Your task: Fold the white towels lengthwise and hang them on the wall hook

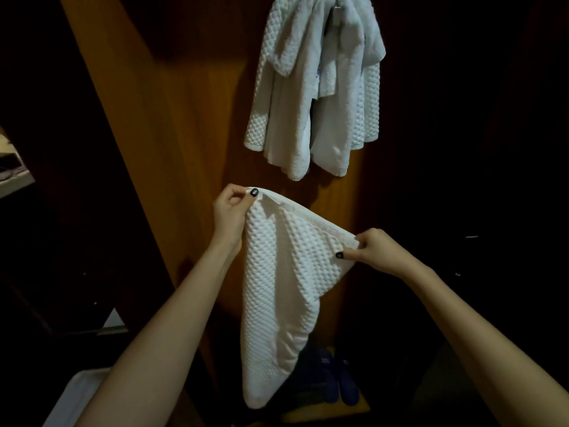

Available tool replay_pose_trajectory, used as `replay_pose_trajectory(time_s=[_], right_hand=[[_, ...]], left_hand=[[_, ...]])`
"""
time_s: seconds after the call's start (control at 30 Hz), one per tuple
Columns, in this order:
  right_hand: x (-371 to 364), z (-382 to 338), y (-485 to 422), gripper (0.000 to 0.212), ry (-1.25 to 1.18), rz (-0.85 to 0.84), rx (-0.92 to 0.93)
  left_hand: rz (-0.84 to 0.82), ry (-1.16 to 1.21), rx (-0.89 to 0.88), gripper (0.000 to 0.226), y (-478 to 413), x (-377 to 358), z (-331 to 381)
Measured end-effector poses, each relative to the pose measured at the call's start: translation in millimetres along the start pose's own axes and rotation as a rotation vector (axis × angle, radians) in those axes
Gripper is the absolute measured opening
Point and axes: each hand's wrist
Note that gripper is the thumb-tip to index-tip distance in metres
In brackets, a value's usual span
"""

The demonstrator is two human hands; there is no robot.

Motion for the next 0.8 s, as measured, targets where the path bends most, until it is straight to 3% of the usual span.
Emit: replay_pose_trajectory(time_s=[0.17, 0.37, 0.57, 0.67, 0.8], right_hand=[[8.6, -17.2, -16.6, 0.038, -0.147, 0.099, 0.157], [11.5, -43.9, -48.7, 0.043, -0.405, 0.191, 0.245], [13.4, -48.2, -72.5, 0.029, -0.225, 0.333, 0.259], [18.8, -39.2, -79.1, 0.027, -0.037, 0.208, 0.126], [10.8, -20.9, -74.3, 0.025, 0.169, 0.063, -0.006]], left_hand=[[0.03, -0.248, -0.134, 0.024, -14.7, 35.6, -1.5], [0.046, -0.511, -0.294, 0.024, -24.3, 67.7, -0.4], [0.037, -0.717, -0.346, 0.007, -18.2, 64.0, -16.5], [-0.037, -0.784, -0.276, 0.028, -12.7, 53.6, -28.3], [-0.097, -0.957, -0.234, 0.017, -3.8, 33.2, -43.7]])
Point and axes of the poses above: each hand's wrist, its own y-axis away from the middle knuckle, its own x-axis out of the back of the hand, z = x × y, and after that the axes turned 14 degrees about -y, right-handed
